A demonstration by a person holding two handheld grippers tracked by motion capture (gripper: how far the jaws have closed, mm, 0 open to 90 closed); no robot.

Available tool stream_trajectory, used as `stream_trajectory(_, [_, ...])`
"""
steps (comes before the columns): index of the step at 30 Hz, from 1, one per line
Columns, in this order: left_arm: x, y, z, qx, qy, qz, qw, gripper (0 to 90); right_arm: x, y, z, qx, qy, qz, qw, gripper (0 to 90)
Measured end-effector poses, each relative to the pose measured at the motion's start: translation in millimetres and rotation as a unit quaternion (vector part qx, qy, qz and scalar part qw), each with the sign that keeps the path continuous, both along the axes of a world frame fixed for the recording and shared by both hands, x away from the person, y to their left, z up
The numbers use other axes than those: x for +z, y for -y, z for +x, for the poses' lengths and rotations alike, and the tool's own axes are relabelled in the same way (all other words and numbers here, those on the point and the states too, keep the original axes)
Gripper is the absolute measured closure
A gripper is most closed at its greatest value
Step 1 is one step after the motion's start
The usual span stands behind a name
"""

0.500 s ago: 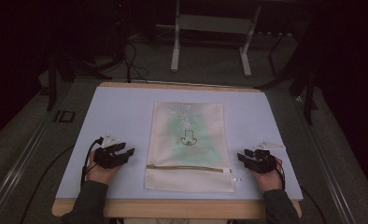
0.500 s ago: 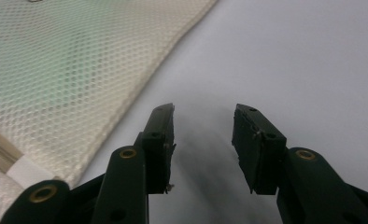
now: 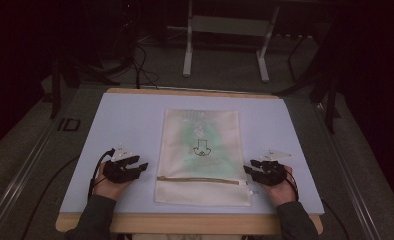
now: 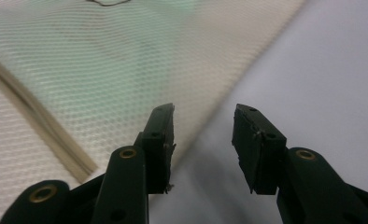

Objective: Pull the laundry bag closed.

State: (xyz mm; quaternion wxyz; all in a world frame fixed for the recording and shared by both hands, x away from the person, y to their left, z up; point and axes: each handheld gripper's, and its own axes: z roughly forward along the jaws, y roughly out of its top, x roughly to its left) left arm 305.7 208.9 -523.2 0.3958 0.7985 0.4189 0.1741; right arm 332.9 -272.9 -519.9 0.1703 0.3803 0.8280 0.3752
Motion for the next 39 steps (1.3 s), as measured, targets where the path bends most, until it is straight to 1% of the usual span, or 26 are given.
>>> stream_trajectory(1, [1.2, 1.5, -1.1, -0.008, 0.001, 0.002, 1.0000, 52.1, 1.8, -4.9, 0.0, 0.013, -0.004, 0.001, 0.9999, 58.8])
stream_trajectory(2, [1.2, 1.5, -1.1, -0.008, 0.001, 0.002, 1.0000, 52.1, 2.7, -7.3, -0.1, 0.020, -0.003, 0.003, 0.9998, 58.9])
stream_trajectory(3, [1.8, 2.2, -1.8, -0.012, 0.001, 0.004, 0.9999, 52.1, 2.7, -7.3, -0.1, 0.020, -0.003, 0.003, 0.9998, 58.9])
stream_trajectory(5, [3.5, 4.4, -5.2, -0.023, 0.003, 0.003, 0.9997, 52.1, 5.7, -15.1, -1.7, 0.039, -0.003, 0.001, 0.9992, 59.2])
stream_trajectory(6, [3.5, 4.4, -5.2, -0.023, 0.003, 0.003, 0.9997, 52.1, 5.7, -15.1, -1.7, 0.039, -0.003, 0.001, 0.9992, 59.2])
stream_trajectory(7, [5.0, 5.4, -8.0, -0.033, 0.007, 0.001, 0.9994, 52.2, 7.7, -21.2, -3.2, 0.050, -0.003, 0.000, 0.9988, 60.5])
stream_trajectory(8, [5.0, 5.4, -8.0, -0.033, 0.007, 0.001, 0.9994, 52.4, 7.7, -21.2, -3.2, 0.050, -0.003, 0.000, 0.9988, 60.5])
stream_trajectory(9, [6.0, 7.0, -10.0, -0.043, 0.009, 0.001, 0.9990, 52.6, 9.6, -27.7, -4.2, 0.063, -0.002, 0.001, 0.9980, 61.8])
stream_trajectory(11, [6.1, 7.9, -10.8, -0.047, 0.009, 0.001, 0.9989, 52.7, 11.1, -34.6, -5.0, 0.074, 0.000, -0.001, 0.9972, 62.7])
stream_trajectory(13, [4.9, 10.4, -12.0, -0.060, 0.007, 0.002, 0.9981, 53.1, 12.4, -41.4, -5.3, 0.086, -0.001, -0.002, 0.9963, 63.8])
stream_trajectory(17, [3.7, 11.8, -12.9, -0.073, 0.005, 0.004, 0.9973, 55.4, 15.4, -54.5, -5.7, 0.108, -0.001, -0.005, 0.9941, 65.2])
stream_trajectory(20, [3.2, 12.8, -13.2, -0.081, 0.002, 0.002, 0.9967, 57.8, 17.1, -63.6, -5.3, 0.123, -0.001, -0.007, 0.9924, 66.9])
stream_trajectory(21, [3.1, 13.0, -13.3, -0.086, 0.000, -0.001, 0.9963, 57.8, 17.1, -63.6, -5.3, 0.123, -0.001, -0.007, 0.9924, 66.9])
stream_trajectory(23, [2.7, 13.7, -14.2, -0.102, -0.004, -0.006, 0.9947, 62.7, 19.3, -71.6, -5.2, 0.135, -0.002, -0.006, 0.9908, 67.5])
stream_trajectory(24, [2.7, 13.7, -14.2, -0.102, -0.004, -0.006, 0.9947, 65.0, 19.9, -74.2, -5.0, 0.139, 0.000, -0.005, 0.9903, 67.6])
stream_trajectory(26, [1.9, 14.2, -14.4, -0.114, -0.009, -0.008, 0.9934, 69.7, 21.4, -80.1, -4.7, 0.146, 0.000, -0.005, 0.9893, 67.9])
stream_trajectory(28, [0.9, 14.8, -14.6, -0.124, -0.012, -0.006, 0.9922, 70.8, 22.0, -83.3, -4.5, 0.148, 0.000, -0.005, 0.9890, 67.9])
stream_trajectory(29, [0.4, 15.0, -14.8, -0.130, -0.013, -0.005, 0.9914, 75.1, 23.2, -90.0, -3.4, 0.156, 0.001, -0.006, 0.9877, 67.9])
stream_trajectory(30, [-0.2, 15.4, -14.8, -0.135, -0.014, -0.004, 0.9908, 75.1, 23.2, -90.0, -3.4, 0.156, 0.001, -0.006, 0.9877, 67.9])
stream_trajectory(32, [-1.2, 16.0, -14.7, -0.148, -0.015, -0.004, 0.9888, 80.1, 24.2, -97.2, -2.4, 0.164, 0.000, -0.005, 0.9865, 67.9])
stream_trajectory(33, [-1.2, 16.0, -14.7, -0.148, -0.015, -0.004, 0.9888, 84.5, 25.0, -103.9, -1.4, 0.170, 0.001, -0.006, 0.9854, 67.9])
stream_trajectory(34, [-1.4, 16.3, -15.0, -0.159, -0.016, -0.002, 0.9871, 87.0, 25.6, -107.7, -1.0, 0.173, 0.001, -0.007, 0.9849, 67.9])
stream_trajectory(35, [-1.5, 16.7, -15.3, -0.163, -0.016, -0.003, 0.9865, 88.2, 25.9, -111.4, -0.2, 0.178, 0.003, -0.008, 0.9841, 67.9])
stream_trajectory(36, [-1.5, 16.7, -15.3, -0.163, -0.016, -0.003, 0.9865, 88.7, 26.3, -115.2, 0.2, 0.181, 0.001, -0.007, 0.9835, 67.9])
stream_trajectory(37, [-1.7, 17.4, -16.0, -0.174, -0.018, -0.002, 0.9846, 89.0, 26.6, -118.8, 0.7, 0.183, 0.002, -0.007, 0.9830, 67.9])
stream_trajectory(39, [-2.5, 18.8, -16.3, -0.184, -0.020, 0.001, 0.9826, 89.1, 26.8, -126.0, 2.0, 0.191, 0.001, -0.009, 0.9816, 67.9])
